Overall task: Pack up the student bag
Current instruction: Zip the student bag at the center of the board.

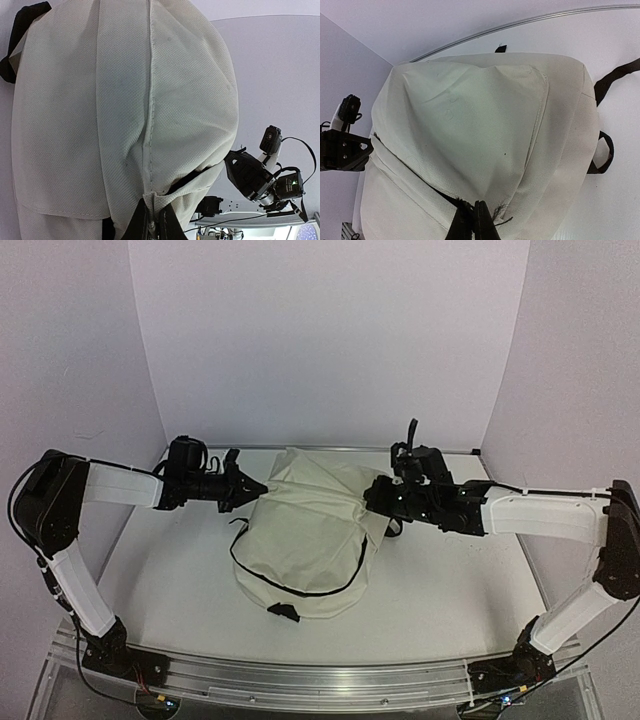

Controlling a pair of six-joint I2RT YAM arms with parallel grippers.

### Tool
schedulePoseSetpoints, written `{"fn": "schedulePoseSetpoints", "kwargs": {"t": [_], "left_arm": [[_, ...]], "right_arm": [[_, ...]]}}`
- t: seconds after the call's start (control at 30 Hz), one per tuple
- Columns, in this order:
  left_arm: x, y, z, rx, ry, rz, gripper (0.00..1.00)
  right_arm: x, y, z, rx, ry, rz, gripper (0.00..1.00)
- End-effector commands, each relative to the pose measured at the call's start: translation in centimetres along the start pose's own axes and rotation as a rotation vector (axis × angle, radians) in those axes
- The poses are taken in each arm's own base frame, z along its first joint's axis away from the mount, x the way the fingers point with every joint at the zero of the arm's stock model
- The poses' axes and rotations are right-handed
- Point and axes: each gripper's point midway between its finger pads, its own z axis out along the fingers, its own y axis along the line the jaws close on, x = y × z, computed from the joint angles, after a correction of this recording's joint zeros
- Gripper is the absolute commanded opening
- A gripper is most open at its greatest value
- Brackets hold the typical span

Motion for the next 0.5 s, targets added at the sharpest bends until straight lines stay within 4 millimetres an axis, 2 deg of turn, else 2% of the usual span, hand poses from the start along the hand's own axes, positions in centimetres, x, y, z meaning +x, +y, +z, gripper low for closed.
{"fn": "schedulePoseSetpoints", "kwargs": {"t": [0.0,0.13,0.23,0.3,0.37,0.4,0.43,0.47], "left_arm": [[-5.3,4.0,-3.2,-0.109,-0.207,-0.033,0.00],[-5.2,3.6,-3.3,-0.101,-0.202,-0.006,0.00],[-5.2,2.2,-3.5,-0.077,-0.185,0.062,0.04],[-5.2,1.7,-3.7,-0.086,-0.176,0.101,0.18],[-5.5,1.0,-4.1,-0.101,-0.179,0.138,0.36],[-5.6,1.1,-4.2,-0.119,-0.178,0.144,0.44],[-5.7,1.0,-4.3,-0.133,-0.178,0.158,0.53],[-5.9,0.9,-4.6,-0.153,-0.182,0.167,0.59]], "right_arm": [[0.2,-5.6,0.6,0.206,-0.007,-0.006,0.00],[-0.2,-5.1,0.4,0.191,-0.013,-0.012,0.00],[-1.5,-3.1,-0.5,0.116,-0.025,-0.056,0.00],[-2.7,-1.5,-1.2,0.062,-0.036,-0.093,0.02],[-3.4,-0.6,-1.5,0.042,-0.041,-0.134,0.13],[-3.7,-0.5,-1.7,0.043,-0.044,-0.145,0.22],[-4.0,-0.4,-1.7,0.045,-0.048,-0.153,0.27],[-4.3,-0.4,-1.7,0.050,-0.050,-0.158,0.28]]}}
